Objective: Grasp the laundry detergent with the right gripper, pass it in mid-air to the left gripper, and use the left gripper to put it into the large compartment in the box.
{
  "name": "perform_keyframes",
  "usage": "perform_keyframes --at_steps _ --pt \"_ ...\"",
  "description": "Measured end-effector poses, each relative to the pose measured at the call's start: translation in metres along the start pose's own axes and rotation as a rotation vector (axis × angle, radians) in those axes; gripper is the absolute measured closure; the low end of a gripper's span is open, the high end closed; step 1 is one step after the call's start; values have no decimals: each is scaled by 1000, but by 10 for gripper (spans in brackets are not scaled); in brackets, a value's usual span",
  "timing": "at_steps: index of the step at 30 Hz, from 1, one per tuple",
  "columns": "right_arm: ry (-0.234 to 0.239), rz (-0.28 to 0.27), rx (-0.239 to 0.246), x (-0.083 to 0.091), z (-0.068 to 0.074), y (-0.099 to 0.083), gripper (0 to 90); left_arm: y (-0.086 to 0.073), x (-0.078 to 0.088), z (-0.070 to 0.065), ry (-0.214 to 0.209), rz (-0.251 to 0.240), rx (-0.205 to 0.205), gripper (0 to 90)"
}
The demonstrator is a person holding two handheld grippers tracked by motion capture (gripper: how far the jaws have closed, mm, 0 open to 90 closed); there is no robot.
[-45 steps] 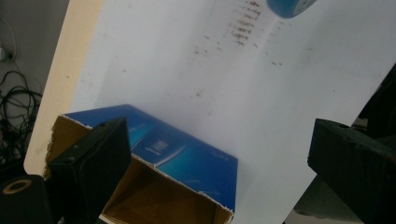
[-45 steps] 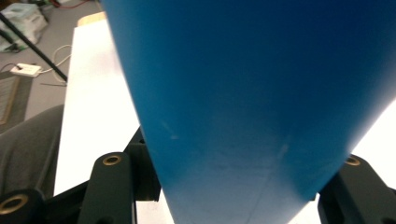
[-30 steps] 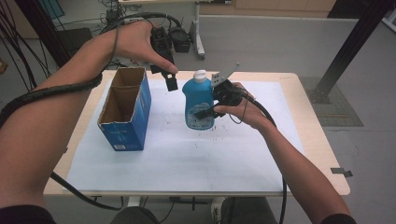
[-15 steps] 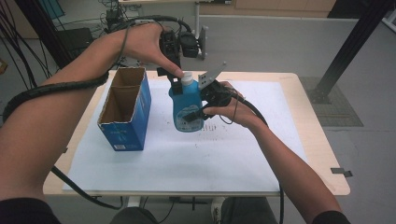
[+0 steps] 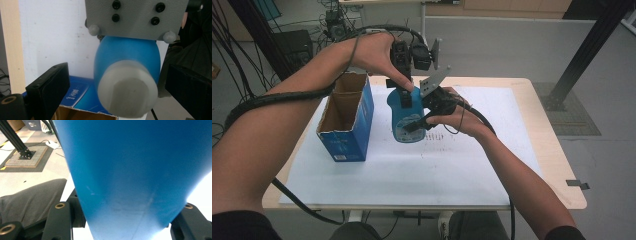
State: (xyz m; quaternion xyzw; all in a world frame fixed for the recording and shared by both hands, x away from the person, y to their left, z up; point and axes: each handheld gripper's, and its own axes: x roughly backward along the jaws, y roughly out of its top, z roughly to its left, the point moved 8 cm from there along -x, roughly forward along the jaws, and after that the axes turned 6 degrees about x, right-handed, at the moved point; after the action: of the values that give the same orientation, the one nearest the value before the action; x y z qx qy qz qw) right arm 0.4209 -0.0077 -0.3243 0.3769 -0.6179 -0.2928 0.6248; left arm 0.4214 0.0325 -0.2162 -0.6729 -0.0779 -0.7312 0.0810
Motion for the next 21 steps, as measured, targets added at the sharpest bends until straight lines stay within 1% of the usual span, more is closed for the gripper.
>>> perform_keyframes --at_steps 6,11,12,21 --pt "-3 -9 3 4 1 2 428 3 -4 -2 -12 -1 -8 63" --pt "2 -11 6 5 2 2 428 6 -7 -3 -12 -1 -15 63" --pt "-3 -14 8 5 2 2 428 6 -7 -2 -11 -1 -18 63" --pt "-11 -7 2 7 1 2 428 8 -12 -2 -17 -4 -23 63"
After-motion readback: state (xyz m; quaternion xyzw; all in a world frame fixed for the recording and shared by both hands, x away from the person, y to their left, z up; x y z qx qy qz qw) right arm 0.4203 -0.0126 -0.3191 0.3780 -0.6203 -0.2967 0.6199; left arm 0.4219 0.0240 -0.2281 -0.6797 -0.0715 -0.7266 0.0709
